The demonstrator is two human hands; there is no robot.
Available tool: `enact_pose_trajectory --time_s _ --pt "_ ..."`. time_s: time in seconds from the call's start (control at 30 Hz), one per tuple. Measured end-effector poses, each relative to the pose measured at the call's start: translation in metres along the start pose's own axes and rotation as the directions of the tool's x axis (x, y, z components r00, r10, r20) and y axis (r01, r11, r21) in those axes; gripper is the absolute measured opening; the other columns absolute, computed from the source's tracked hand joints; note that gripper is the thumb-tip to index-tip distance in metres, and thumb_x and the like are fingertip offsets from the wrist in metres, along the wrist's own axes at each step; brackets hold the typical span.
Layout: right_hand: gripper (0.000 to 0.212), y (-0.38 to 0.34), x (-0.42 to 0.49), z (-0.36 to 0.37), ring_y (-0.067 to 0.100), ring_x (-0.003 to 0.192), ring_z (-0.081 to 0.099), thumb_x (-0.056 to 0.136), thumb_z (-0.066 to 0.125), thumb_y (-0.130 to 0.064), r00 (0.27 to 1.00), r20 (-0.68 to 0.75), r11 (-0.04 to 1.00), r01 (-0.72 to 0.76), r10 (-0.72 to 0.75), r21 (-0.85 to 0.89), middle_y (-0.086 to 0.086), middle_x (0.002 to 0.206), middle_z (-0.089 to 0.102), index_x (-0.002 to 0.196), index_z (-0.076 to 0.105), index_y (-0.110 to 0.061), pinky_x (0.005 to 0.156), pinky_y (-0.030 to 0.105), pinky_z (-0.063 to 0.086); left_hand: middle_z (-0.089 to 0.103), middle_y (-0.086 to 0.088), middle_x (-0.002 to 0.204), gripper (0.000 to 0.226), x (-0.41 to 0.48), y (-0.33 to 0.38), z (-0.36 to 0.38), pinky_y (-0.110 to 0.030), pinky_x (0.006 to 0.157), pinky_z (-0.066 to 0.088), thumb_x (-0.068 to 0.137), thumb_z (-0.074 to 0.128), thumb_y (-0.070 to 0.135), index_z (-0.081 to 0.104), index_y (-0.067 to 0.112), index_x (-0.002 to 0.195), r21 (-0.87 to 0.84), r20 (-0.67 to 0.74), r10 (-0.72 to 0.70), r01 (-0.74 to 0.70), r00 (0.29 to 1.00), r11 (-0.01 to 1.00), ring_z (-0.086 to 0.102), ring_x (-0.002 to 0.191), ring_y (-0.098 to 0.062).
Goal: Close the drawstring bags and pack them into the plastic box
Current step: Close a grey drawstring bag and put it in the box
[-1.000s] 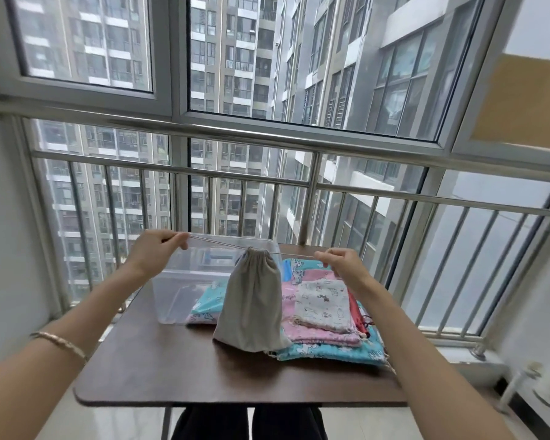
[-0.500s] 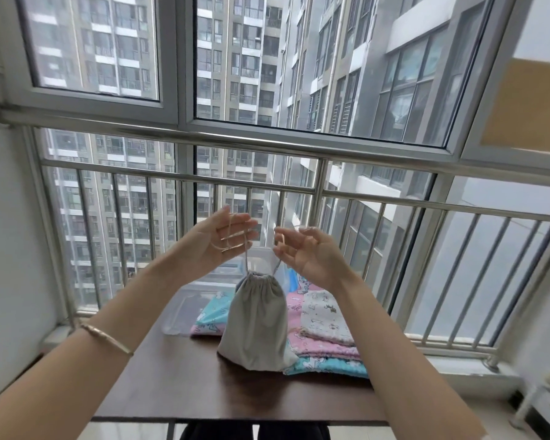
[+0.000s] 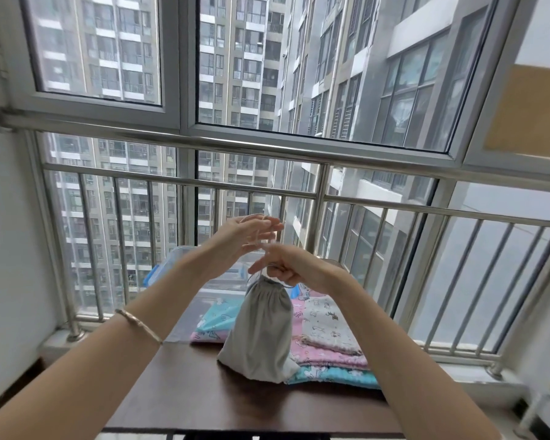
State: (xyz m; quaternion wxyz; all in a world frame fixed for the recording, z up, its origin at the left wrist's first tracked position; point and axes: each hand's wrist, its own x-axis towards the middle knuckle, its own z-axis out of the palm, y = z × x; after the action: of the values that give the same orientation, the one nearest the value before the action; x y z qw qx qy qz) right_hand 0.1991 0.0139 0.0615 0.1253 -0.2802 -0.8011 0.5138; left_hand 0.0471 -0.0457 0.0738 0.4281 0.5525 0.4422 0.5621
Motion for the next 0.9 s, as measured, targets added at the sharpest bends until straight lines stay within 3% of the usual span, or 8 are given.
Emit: enact_pose_trajectory --time_s 0.1,0.2,0.3,0.4,0.53,0.67,0.77,0.9 --pt "0.043 0.000 0.001 0.002 0.008 0.047 0.026 0.101 0.045 -0.034 0.994 -0.095 0.998 0.061 -0.060 0.011 -0.004 0.058 0.039 0.097 0.066 0.003 0.046 0.019 0.021 0.061 -0.014 0.124 0.044 0.004 -0.002 0.010 -0.033 0.088 0.053 0.097 0.046 0.038 0.051 0.008 0.129 0.060 0.073 -0.126 0.122 0.989 0.991 0.062 0.108 -0.026" --pt "0.033 0.001 -0.003 0.001 0.008 0.046 0.029 0.100 0.046 -0.027 0.990 -0.109 0.988 0.096 -0.084 0.117 -0.002 0.057 0.041 0.076 0.059 -0.008 0.047 0.020 0.020 0.057 -0.017 0.105 0.062 0.001 -0.011 0.018 -0.030 0.076 0.055 0.093 0.031 0.058 0.036 0.011 0.133 0.176 0.102 -0.208 0.188 0.973 0.966 0.062 0.086 -0.021" --pt "0.033 0.003 -0.005 0.002 0.009 0.047 0.030 0.097 0.050 -0.025 0.986 -0.138 0.987 0.107 -0.090 0.119 -0.003 0.055 0.046 0.069 0.054 -0.009 0.048 0.023 0.019 0.053 -0.004 0.095 0.080 -0.005 -0.025 0.022 -0.024 0.063 0.047 0.084 0.020 0.067 0.018 0.014 0.144 0.382 0.018 -0.100 0.086 0.995 0.920 0.055 0.075 -0.012" --pt "0.035 0.005 -0.004 0.006 0.009 0.048 0.032 0.097 0.052 -0.029 0.973 -0.217 0.985 0.108 -0.077 0.134 -0.001 0.058 0.049 0.069 0.057 -0.009 0.048 0.022 0.021 0.052 -0.003 0.108 0.085 -0.008 -0.028 0.023 -0.022 0.075 0.043 0.078 0.022 0.066 0.004 0.025 0.149 0.448 -0.028 0.040 -0.023 0.999 0.894 0.055 0.088 -0.015" --pt "0.032 0.006 -0.003 0.004 0.009 0.047 0.034 0.098 0.051 -0.027 0.933 -0.351 0.966 0.154 -0.073 0.208 0.003 0.062 0.053 0.084 0.062 -0.001 0.043 0.020 0.022 0.057 0.004 0.077 0.081 -0.008 -0.029 0.018 -0.014 0.061 0.038 0.075 0.038 0.067 0.029 0.015 0.136 0.469 -0.061 0.060 -0.025 0.996 0.883 0.053 0.069 -0.003" --pt "0.025 0.008 -0.003 0.004 0.009 0.046 0.038 0.096 0.056 -0.022 0.924 -0.373 0.965 0.164 -0.078 0.203 0.005 0.062 0.057 0.089 0.071 -0.003 0.041 0.017 0.026 0.042 0.007 0.059 0.039 -0.007 -0.024 0.004 -0.014 0.043 0.029 0.089 0.053 0.050 0.062 0.012 0.089 0.468 -0.039 -0.090 0.098 0.995 0.878 0.032 0.048 -0.006" --pt "0.026 0.007 -0.003 0.006 0.011 0.045 0.040 0.093 0.060 -0.018 0.903 -0.422 0.967 0.177 -0.085 0.184 0.010 0.062 0.060 0.100 0.068 0.005 0.041 0.018 0.028 0.030 0.008 0.051 0.037 -0.012 -0.023 -0.003 -0.020 0.043 0.023 0.086 0.058 0.053 0.072 0.018 0.085 0.467 0.042 -0.215 0.171 0.976 0.868 0.022 0.045 -0.009" --pt "0.032 0.005 -0.001 0.004 0.013 0.043 0.048 0.094 0.059 -0.020 0.883 -0.464 0.982 0.142 -0.068 0.127 0.017 0.067 0.065 0.100 0.059 0.011 0.039 0.021 0.035 0.028 0.009 0.047 0.033 -0.015 -0.024 -0.001 -0.020 0.044 0.021 0.081 0.063 0.054 0.076 0.024 0.080 0.448 -0.008 -0.199 0.182 0.980 0.875 0.021 0.044 -0.009"
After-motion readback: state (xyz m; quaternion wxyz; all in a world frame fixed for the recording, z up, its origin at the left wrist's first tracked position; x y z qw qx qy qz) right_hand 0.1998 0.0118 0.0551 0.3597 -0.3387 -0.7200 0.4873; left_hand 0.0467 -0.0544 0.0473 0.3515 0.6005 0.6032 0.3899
